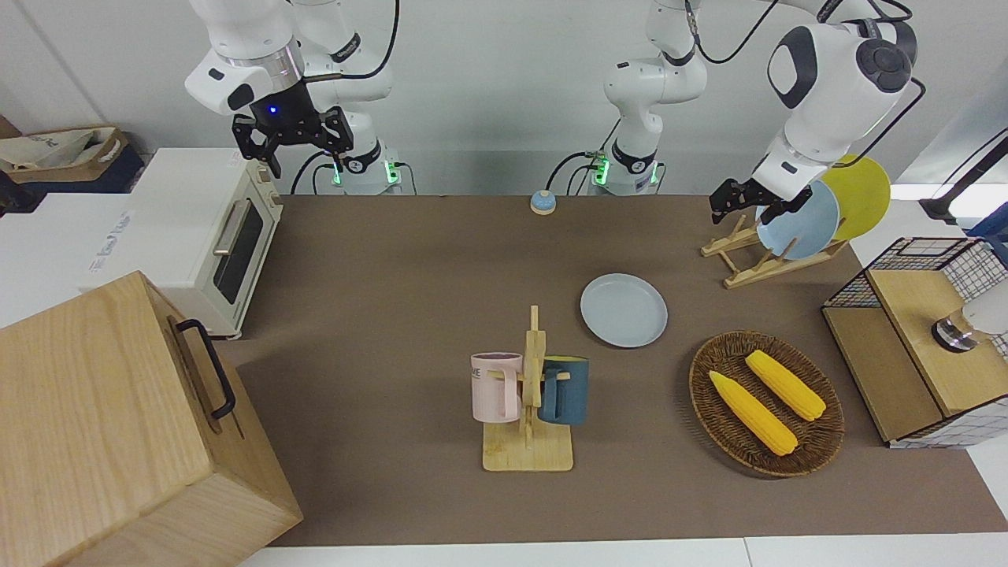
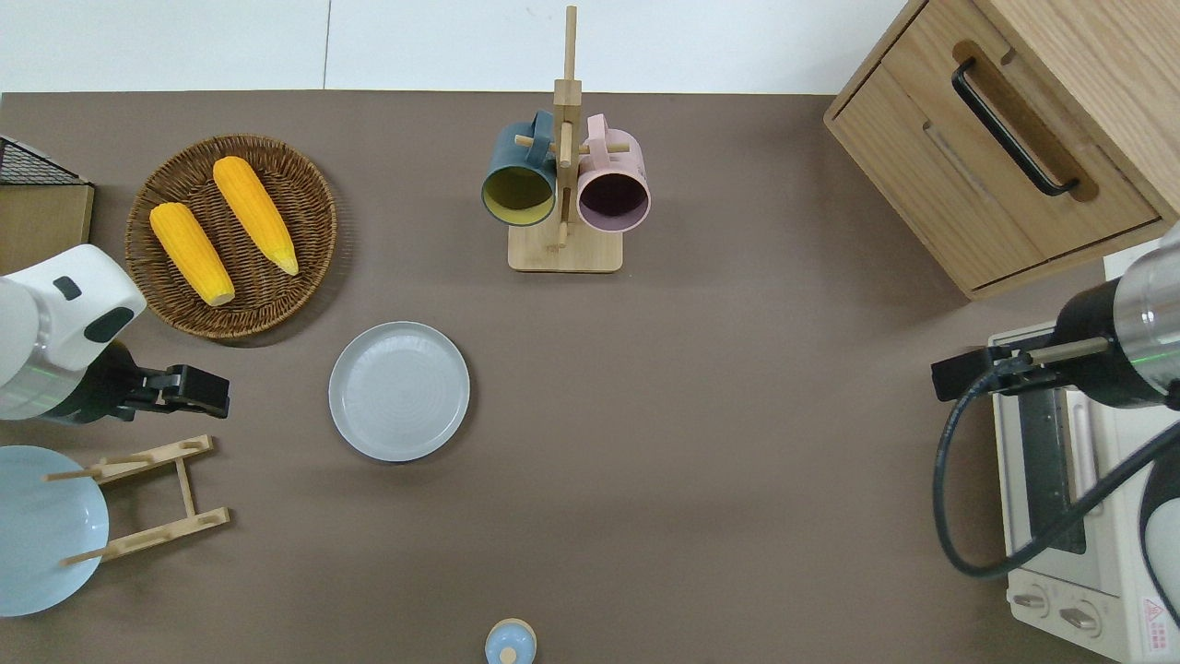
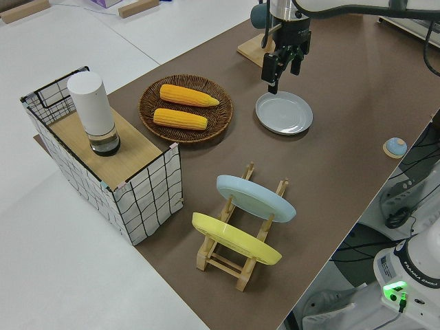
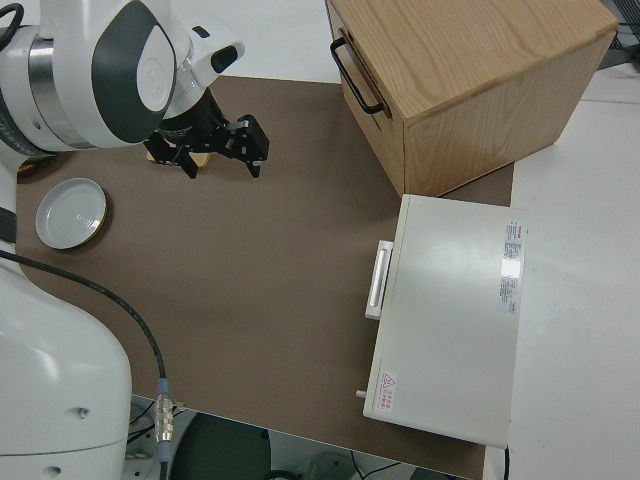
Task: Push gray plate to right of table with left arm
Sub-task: 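Move the left gripper forward to the edge of the gray plate nearest the robot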
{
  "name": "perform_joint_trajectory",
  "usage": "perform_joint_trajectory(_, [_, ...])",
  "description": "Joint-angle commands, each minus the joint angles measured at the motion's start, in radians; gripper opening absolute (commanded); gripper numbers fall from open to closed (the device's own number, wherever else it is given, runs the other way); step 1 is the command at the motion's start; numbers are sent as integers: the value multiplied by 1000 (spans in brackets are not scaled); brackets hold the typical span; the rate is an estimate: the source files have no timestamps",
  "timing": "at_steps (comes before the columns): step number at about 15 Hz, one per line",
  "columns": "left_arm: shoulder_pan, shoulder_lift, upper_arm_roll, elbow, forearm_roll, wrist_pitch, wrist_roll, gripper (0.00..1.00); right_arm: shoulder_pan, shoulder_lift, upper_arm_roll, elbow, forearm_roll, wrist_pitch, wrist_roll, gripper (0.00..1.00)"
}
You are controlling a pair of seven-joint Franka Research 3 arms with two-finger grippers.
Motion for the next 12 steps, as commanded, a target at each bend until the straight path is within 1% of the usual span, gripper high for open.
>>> perform_joint_trajectory(1, [2,-53,3,-130,-38,116,-22,998,-20,-3,15,8,10,-14,2,983])
perform_joint_trajectory(3, [13,-68,12,-171,-81,156,-33,998,-20,-3,13,8,10,-14,1,983])
perform_joint_trajectory(7, [26,-79,15,-222,-109,203,-36,998,-20,-3,13,8,10,-16,1,983])
perform_joint_trajectory(10, [23,-100,15,-300,-109,292,-47,998,-20,-3,15,8,10,-14,1,983])
perform_joint_trajectory(12, [11,-123,14,-367,-109,364,-103,998,-20,-3,15,8,10,-14,1,983])
